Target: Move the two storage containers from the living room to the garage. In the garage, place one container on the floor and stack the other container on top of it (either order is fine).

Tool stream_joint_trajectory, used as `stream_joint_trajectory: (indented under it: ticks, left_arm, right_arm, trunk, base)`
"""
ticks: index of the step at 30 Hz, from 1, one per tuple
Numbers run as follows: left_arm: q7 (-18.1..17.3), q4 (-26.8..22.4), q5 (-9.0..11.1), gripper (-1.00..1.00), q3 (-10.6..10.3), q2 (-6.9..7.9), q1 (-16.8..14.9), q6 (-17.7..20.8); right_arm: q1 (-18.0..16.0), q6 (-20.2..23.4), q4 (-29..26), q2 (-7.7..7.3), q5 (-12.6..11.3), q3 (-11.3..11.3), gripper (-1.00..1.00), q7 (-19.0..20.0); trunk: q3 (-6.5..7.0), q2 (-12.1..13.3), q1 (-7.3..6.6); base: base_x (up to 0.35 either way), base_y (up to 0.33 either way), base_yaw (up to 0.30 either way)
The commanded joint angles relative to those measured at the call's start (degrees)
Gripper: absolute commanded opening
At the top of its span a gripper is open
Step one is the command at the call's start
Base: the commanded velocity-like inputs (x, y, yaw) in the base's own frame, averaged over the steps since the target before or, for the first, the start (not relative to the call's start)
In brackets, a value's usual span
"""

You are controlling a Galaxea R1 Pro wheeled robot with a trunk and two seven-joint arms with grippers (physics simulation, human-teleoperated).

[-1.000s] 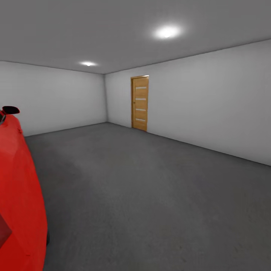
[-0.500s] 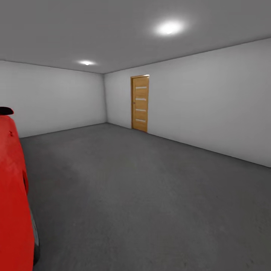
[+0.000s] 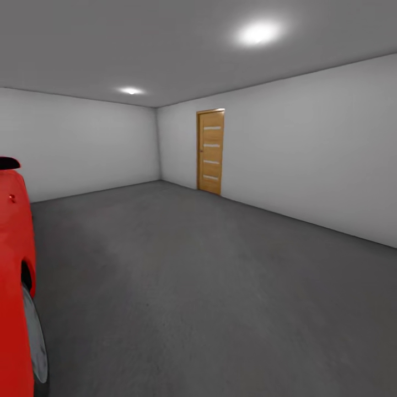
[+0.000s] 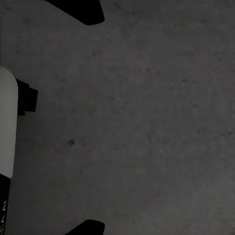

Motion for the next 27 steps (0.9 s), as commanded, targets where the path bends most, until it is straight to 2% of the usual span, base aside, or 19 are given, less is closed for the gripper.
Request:
stream_joint_trajectory:
  ticks: [1, 16, 27]
  left_arm:
    - [0.1, -0.1, 0.0, 1.00, 0.2, -0.04, 0.0, -0.1]
    - [0.1, -0.1, 0.0, 1.00, 0.2, -0.04, 0.0, -0.1]
    - [0.1, 0.0, 0.0, 1.00, 0.2, 0.01, 0.0, -0.1]
  right_arm:
    - [0.0, -0.2, 0.0, -0.02, 0.4, 0.0, 1.00, 0.0]
    - [0.0, -0.2, 0.0, -0.02, 0.4, 0.0, 1.00, 0.0]
    - [0.0, -0.2, 0.0, -0.02, 0.4, 0.0, 1.00, 0.0]
  trunk:
    - [-0.05, 0.0, 0.04]
    - [-0.05, 0.0, 0.04]
    - [-0.05, 0.0, 0.04]
  base:
    - [0.327, 0.000, 0.229]
    - [0.327, 0.000, 0.234]
    - [0.327, 0.000, 0.022]
